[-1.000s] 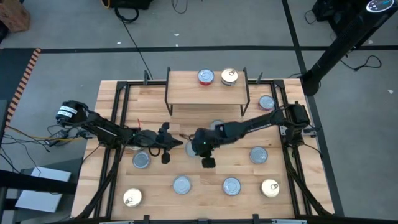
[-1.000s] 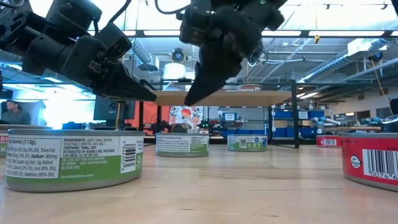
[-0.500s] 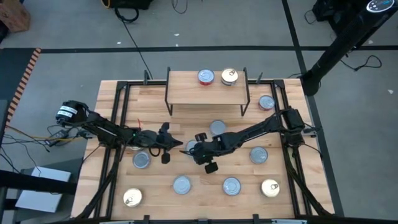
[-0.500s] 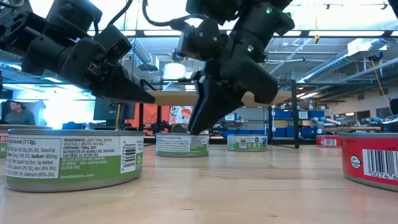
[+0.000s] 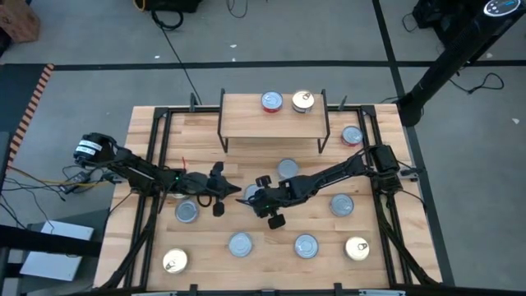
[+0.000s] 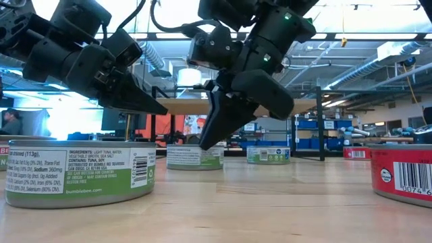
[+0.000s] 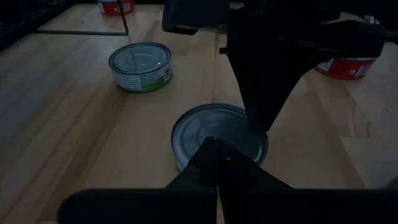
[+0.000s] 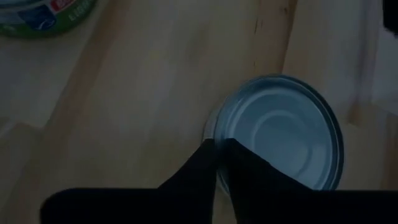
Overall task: Stack canned seafood by type on shelf
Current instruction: Put the green and white tuna can on the shelf
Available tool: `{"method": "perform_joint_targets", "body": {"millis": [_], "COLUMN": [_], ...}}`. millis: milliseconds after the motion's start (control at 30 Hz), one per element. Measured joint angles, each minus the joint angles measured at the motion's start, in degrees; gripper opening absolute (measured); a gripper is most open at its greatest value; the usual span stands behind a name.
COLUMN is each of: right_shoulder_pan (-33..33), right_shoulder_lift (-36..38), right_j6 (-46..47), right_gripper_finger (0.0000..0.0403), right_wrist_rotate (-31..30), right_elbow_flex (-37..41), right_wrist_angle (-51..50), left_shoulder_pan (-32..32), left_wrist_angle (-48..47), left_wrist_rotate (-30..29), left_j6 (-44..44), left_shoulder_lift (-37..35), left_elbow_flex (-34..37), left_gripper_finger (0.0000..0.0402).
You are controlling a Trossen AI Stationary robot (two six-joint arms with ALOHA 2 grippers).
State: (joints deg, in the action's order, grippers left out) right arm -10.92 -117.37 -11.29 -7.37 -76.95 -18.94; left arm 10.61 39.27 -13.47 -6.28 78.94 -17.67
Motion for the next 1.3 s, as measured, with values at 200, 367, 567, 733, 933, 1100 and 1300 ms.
{"method": "perform_joint_targets", "body": {"millis": [200, 367, 567, 733, 933, 1100, 1300], "right_shoulder_pan": [-0.2, 1.0, 4.8, 7.3, 5.8, 1.9, -0.8], "right_shoulder_lift": [-0.4, 2.8, 6.9, 6.7, 6.8, 6.8, 6.8], "right_j6": [-0.5, 2.9, 16.8, 22.2, 16.1, 12.1, 11.1], "right_gripper_finger": [0.0006, 0.0004, 0.0002, 0.0003, 0.0051, 0.007, 0.0009], "right_wrist_rotate": [0.6, 5.2, 15.5, 23.9, 15.4, 9.5, 7.3], "right_elbow_flex": [0.1, 0.7, 0.5, 0.6, 0.5, 1.2, 6.3], "right_wrist_angle": [-0.2, -1.7, 0.8, 0.6, -6.0, -7.6, 1.7], "left_shoulder_pan": [0.0, 0.0, 0.0, 0.0, -0.8, -4.5, -7.8], "left_wrist_angle": [0.3, 0.4, 1.1, 1.7, 1.6, 1.9, 8.6], "left_wrist_rotate": [0.0, 0.0, -0.1, 0.2, 2.0, 2.7, 4.9], "left_j6": [0.0, 0.0, 0.0, 0.1, 3.1, 2.7, 2.8], "left_shoulder_lift": [0.0, 0.0, 0.0, 0.0, 0.0, 1.7, 7.3], "left_elbow_flex": [0.0, 0.0, 0.0, 0.0, 0.0, 0.0, 0.0], "left_gripper_finger": [0.0001, 0.0001, 0.0001, 0.0001, 0.0001, 0.0001, 0.0001]}}
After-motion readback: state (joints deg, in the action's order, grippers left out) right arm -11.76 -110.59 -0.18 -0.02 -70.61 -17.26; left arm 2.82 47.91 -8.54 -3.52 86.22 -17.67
